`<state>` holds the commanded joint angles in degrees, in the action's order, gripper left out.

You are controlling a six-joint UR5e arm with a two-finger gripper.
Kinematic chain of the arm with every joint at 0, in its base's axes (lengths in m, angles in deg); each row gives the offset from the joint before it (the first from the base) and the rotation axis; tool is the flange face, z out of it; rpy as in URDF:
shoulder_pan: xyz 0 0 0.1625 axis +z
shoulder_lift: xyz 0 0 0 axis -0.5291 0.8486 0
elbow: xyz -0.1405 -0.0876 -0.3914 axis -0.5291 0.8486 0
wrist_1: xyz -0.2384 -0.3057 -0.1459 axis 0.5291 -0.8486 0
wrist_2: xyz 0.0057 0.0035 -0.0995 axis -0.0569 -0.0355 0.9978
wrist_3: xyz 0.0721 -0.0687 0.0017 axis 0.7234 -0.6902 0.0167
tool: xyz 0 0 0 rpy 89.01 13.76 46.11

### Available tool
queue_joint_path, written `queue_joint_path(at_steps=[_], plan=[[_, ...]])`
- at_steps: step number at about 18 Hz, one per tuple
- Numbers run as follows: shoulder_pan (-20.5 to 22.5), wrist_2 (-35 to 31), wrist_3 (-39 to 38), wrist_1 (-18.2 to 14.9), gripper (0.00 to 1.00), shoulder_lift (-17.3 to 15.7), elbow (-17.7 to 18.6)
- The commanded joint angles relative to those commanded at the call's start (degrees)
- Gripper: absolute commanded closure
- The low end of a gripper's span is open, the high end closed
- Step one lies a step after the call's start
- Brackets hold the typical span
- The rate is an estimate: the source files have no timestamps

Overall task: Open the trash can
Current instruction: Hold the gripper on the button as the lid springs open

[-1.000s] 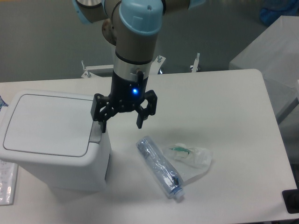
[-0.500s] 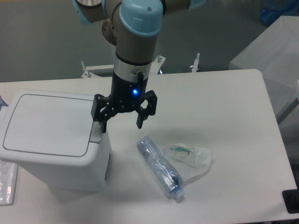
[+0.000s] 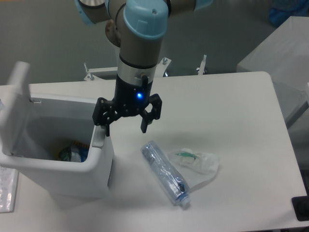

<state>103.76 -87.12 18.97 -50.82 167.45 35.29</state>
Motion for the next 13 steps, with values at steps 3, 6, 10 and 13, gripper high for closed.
queue_joint_path(at_steps=[3,6,10,13], plan=[[3.07,-1.57,6.3,-0.09,0.0,1.4,-6.42],[6.15,-8.68,19.56,-0.88,0.0,1.67,-6.09],[11.06,-13.71,32.76,-0.88,0.0,2.2,-5.82],[12.83,-13.8,38.23,-0.79,0.0,2.2,-5.82]])
